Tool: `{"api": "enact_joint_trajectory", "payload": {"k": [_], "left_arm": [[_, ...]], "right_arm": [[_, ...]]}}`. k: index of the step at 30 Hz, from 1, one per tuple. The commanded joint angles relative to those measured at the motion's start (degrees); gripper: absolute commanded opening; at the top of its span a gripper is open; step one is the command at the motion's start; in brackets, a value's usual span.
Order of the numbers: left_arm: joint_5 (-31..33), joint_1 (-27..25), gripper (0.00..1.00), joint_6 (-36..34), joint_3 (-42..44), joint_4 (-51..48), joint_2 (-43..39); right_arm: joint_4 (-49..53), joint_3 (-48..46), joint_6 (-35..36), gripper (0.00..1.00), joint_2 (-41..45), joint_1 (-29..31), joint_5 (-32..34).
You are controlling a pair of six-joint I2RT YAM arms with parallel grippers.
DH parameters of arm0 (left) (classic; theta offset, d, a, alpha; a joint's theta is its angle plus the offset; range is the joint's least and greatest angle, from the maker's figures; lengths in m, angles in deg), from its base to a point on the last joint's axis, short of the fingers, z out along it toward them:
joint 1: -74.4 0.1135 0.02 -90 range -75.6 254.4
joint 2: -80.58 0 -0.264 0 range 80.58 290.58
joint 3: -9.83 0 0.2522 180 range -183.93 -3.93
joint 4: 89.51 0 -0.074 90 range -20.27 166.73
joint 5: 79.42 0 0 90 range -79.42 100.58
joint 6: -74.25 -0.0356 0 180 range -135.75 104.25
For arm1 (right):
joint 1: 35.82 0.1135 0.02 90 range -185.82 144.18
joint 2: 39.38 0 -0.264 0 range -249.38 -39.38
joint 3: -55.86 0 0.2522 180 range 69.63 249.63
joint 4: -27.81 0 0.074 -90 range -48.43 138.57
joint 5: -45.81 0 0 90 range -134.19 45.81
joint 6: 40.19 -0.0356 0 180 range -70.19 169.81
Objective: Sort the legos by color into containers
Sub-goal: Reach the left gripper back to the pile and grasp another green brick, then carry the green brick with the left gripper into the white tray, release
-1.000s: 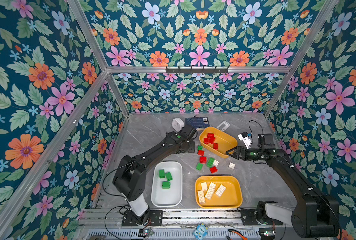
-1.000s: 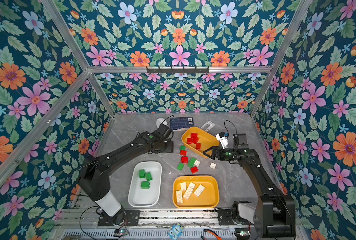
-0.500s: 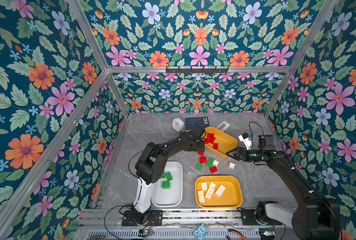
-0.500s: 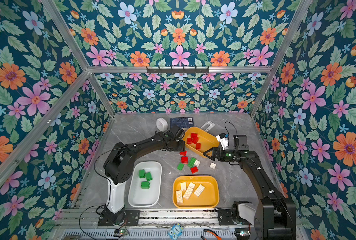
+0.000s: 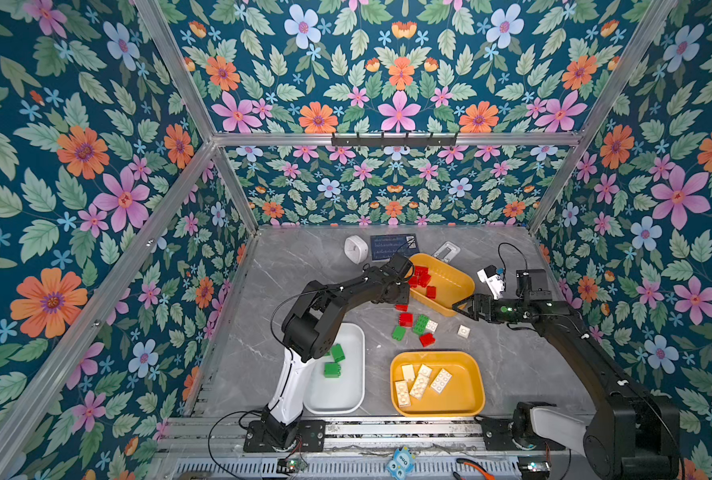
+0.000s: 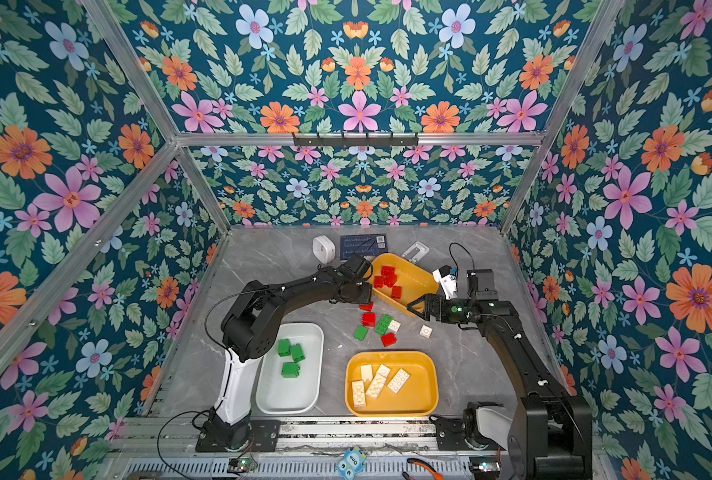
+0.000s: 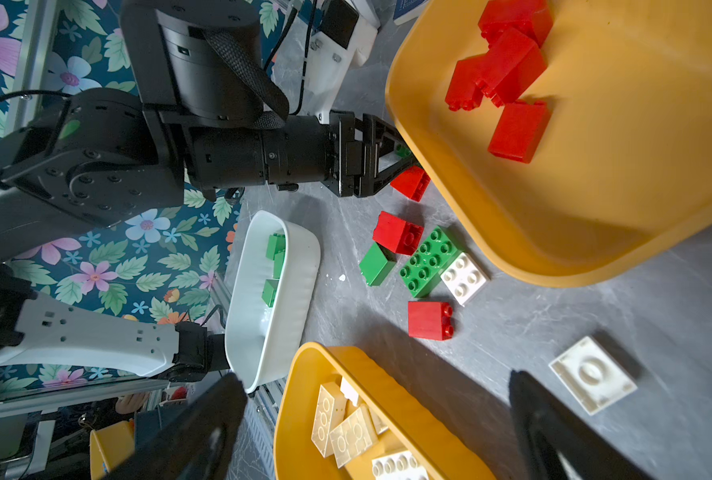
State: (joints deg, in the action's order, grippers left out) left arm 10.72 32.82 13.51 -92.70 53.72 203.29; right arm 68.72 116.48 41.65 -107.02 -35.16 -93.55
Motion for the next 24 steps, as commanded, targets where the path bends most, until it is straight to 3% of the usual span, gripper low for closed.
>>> {"api": "enact_joint_trajectory", "payload": {"k": [1, 14, 24], "left_arm": [[4.5, 0.1, 0.62, -2.2, -0.3, -0.9, 0.3], [7.4, 1.2, 0.56, -3.1, -0.5, -2.1, 0.2], [7.2, 1.4, 0.36, -4.6, -2.5, -3.1, 2.1]], "right_arm": [[0.6, 0.5, 1.3, 0.99, -0.2, 0.0, 0.2], [0.6, 1.1, 1.3, 0.99, -1.0, 0.0, -0.1], [0.4, 0.9, 1.3, 0.99, -0.7, 0.0, -0.5]]}}
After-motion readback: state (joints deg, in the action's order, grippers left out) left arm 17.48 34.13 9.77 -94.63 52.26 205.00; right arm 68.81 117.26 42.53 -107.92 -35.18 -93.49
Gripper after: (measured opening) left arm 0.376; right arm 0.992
